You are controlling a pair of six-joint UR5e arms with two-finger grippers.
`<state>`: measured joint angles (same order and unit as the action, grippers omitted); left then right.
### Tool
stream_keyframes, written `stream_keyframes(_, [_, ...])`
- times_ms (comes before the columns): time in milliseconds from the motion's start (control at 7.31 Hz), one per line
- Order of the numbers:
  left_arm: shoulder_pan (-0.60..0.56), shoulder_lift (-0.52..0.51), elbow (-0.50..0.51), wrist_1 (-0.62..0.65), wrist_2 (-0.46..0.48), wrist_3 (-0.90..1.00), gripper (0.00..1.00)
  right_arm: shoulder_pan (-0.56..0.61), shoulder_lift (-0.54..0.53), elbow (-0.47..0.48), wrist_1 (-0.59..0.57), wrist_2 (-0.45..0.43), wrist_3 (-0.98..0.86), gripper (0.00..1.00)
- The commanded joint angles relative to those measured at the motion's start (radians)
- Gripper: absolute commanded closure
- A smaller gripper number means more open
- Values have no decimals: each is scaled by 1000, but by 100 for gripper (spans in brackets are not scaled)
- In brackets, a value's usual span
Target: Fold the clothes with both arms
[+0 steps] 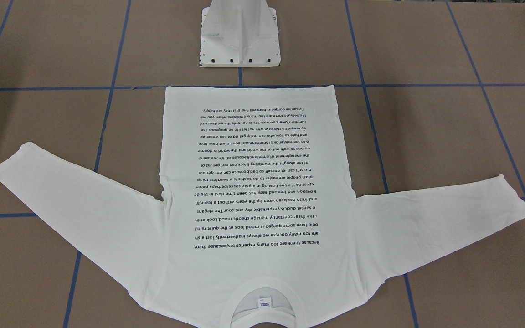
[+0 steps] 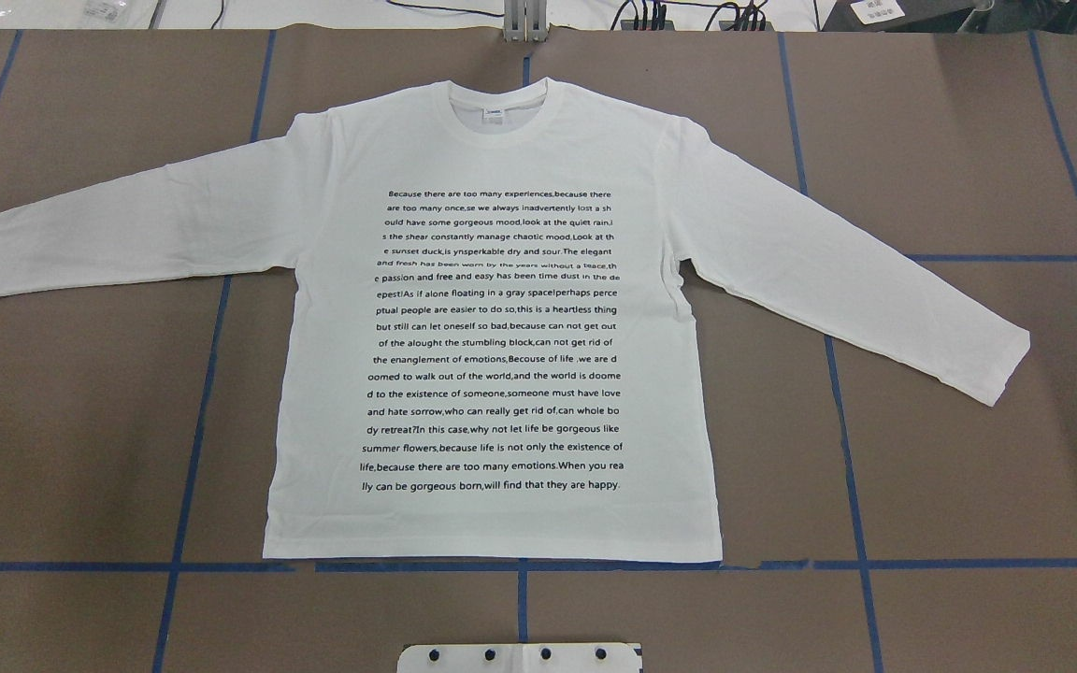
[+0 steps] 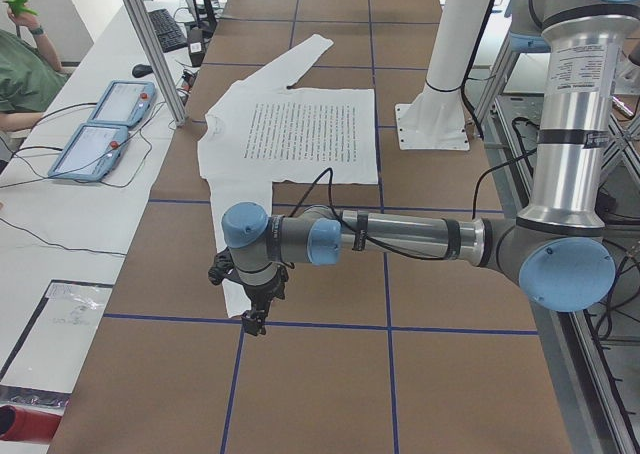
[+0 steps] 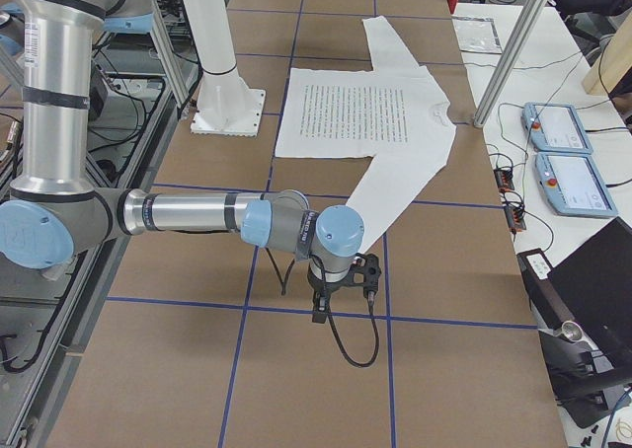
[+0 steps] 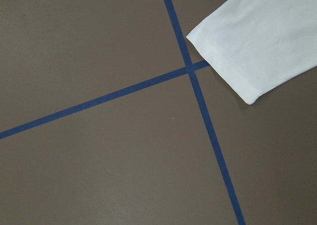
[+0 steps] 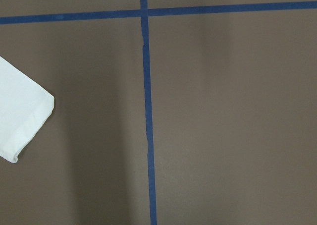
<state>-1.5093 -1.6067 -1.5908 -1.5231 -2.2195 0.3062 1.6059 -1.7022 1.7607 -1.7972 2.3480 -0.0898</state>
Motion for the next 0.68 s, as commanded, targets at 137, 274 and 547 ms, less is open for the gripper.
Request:
stream_keyframes(137, [0,-9,-14,-3,0,2,0,-1,4,-3,2,-3,12,0])
stream_keyframes(274, [0,-13,-41,-9,-2,1,0,-9,21,-1,60,20,13,0])
stream_keyframes(547, [1,-42,-46,-49,-38,1,0,-49,27,-50,287,22,16,0])
